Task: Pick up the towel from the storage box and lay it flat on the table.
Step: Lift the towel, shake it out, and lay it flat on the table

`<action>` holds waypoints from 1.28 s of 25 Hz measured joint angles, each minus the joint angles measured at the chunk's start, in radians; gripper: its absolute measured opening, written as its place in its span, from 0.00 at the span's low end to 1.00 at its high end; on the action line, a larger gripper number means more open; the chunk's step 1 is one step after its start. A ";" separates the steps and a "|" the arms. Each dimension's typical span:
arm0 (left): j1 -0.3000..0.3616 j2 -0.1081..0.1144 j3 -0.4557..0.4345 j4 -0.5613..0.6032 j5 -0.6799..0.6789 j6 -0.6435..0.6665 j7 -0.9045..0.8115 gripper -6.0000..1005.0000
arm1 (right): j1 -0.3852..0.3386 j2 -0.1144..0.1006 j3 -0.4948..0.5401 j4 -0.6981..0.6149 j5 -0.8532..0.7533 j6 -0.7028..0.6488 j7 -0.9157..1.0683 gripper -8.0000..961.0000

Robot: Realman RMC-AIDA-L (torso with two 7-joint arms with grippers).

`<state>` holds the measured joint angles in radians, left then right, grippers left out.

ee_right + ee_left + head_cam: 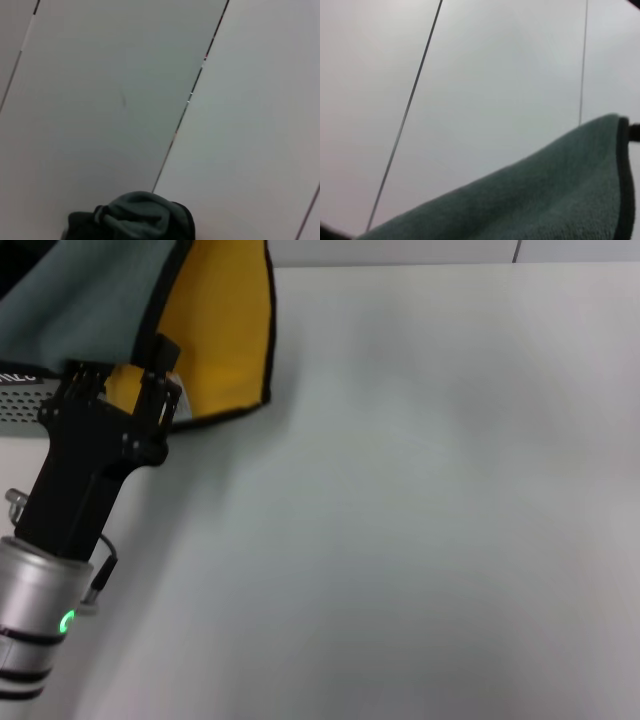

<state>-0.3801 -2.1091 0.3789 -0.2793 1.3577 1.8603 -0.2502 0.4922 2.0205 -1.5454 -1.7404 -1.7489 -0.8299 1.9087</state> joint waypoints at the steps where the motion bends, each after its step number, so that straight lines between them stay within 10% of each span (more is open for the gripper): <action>1: 0.000 0.000 0.000 0.000 0.000 0.000 0.000 0.49 | -0.004 0.000 0.006 0.000 0.000 -0.003 0.000 0.02; 32: -0.004 0.002 0.111 0.089 0.005 -0.050 -0.085 0.49 | -0.008 0.004 0.019 0.015 0.004 -0.062 -0.008 0.03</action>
<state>-0.3841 -2.1068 0.4894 -0.1901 1.3632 1.8098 -0.3349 0.4845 2.0248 -1.5269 -1.7256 -1.7453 -0.8916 1.9008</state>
